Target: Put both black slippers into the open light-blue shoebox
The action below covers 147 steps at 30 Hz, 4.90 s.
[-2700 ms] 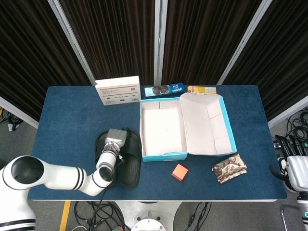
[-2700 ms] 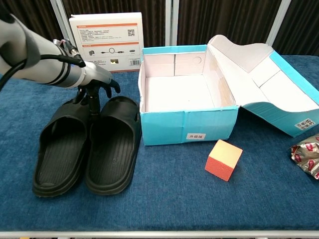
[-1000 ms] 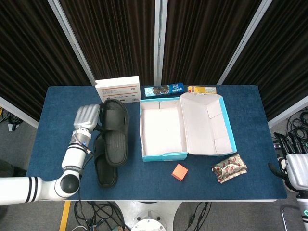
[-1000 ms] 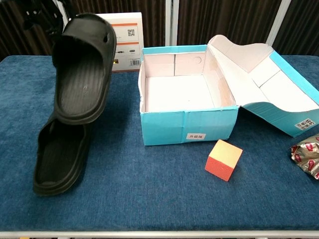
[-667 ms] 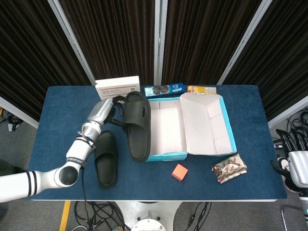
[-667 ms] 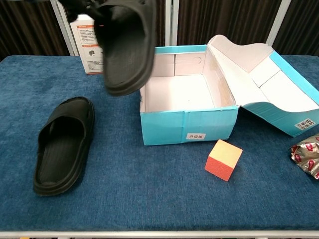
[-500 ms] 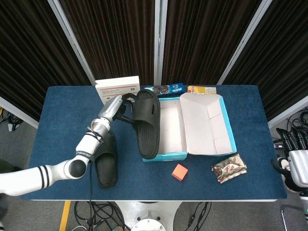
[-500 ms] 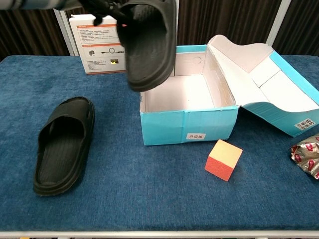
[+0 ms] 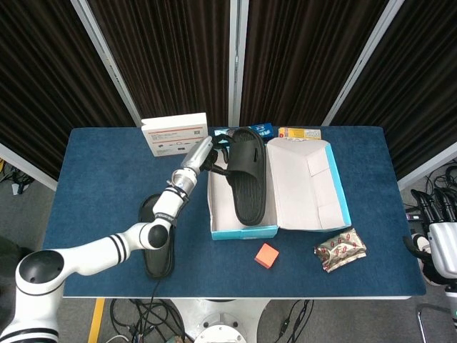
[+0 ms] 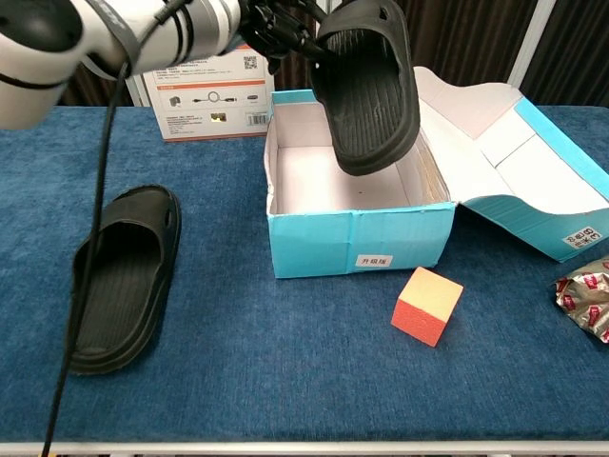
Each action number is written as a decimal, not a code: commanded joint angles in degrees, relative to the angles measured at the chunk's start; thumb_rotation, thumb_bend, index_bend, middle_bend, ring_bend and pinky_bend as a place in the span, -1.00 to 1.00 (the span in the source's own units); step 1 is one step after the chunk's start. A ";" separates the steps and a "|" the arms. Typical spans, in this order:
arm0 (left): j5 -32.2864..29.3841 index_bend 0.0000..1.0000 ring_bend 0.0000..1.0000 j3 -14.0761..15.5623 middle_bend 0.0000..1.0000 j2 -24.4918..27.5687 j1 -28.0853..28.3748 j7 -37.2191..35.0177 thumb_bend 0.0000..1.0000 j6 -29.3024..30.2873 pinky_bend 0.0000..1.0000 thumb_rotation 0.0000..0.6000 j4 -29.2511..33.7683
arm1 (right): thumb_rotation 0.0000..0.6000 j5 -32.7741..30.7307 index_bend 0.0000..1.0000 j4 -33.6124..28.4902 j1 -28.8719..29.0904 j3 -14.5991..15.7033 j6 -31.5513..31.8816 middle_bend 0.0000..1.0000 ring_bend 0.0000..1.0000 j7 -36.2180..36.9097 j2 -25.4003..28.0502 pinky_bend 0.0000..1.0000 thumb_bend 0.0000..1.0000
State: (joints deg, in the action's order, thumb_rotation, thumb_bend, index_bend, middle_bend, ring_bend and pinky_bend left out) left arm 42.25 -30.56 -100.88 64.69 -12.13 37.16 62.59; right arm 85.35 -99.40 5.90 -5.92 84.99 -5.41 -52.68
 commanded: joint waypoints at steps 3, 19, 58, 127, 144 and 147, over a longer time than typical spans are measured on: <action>2.65 0.00 0.67 0.01 0.22 -5.52 1.70 -4.07 -1.00 -1.21 0.40 1.00 -7.80 | 1.00 -0.43 -0.90 -0.21 0.22 0.00 -0.55 -0.72 -1.00 -0.30 -0.13 -0.82 -0.74; 9.67 0.00 0.67 -0.28 0.22 -16.05 3.55 -11.75 -1.00 1.67 0.37 1.00 -21.17 | 1.00 -1.01 -0.90 -0.41 -0.02 0.01 -0.36 -0.71 -1.00 -0.51 -0.06 -0.82 -0.73; 3.36 0.03 0.67 3.74 0.25 -17.69 4.55 12.86 -1.00 -2.99 0.16 1.00 -24.14 | 1.00 -1.11 -0.90 -0.36 -0.12 -0.01 -0.16 -0.71 -1.00 -0.37 -0.11 -0.81 -0.73; -8.19 -0.80 -0.25 10.25 -0.88 27.36 -11.75 39.34 -1.00 16.73 -0.06 1.00 34.62 | 1.00 1.29 -0.90 1.65 -0.02 0.31 0.30 -0.71 -1.00 3.38 -0.49 -0.78 -0.73; -10.88 -0.88 0.09 25.41 -0.84 31.50 -17.50 38.93 -1.00 10.30 -0.04 1.00 36.29 | 1.00 1.98 -0.90 2.10 0.89 0.88 -0.99 -0.71 -1.00 3.08 -2.15 -0.76 -0.73; -12.73 -0.90 0.09 26.57 -0.84 29.96 -16.44 39.46 -1.00 8.79 -0.04 1.00 35.06 | 1.00 2.11 -0.90 1.92 0.83 0.93 -0.79 -0.71 -1.00 2.88 -2.20 -0.76 -0.73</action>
State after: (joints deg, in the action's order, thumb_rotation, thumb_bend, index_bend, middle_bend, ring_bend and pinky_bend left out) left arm 30.37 -4.56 -70.11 47.71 27.06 46.72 98.37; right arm 87.46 -97.47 6.74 -5.00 84.19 -2.54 -54.88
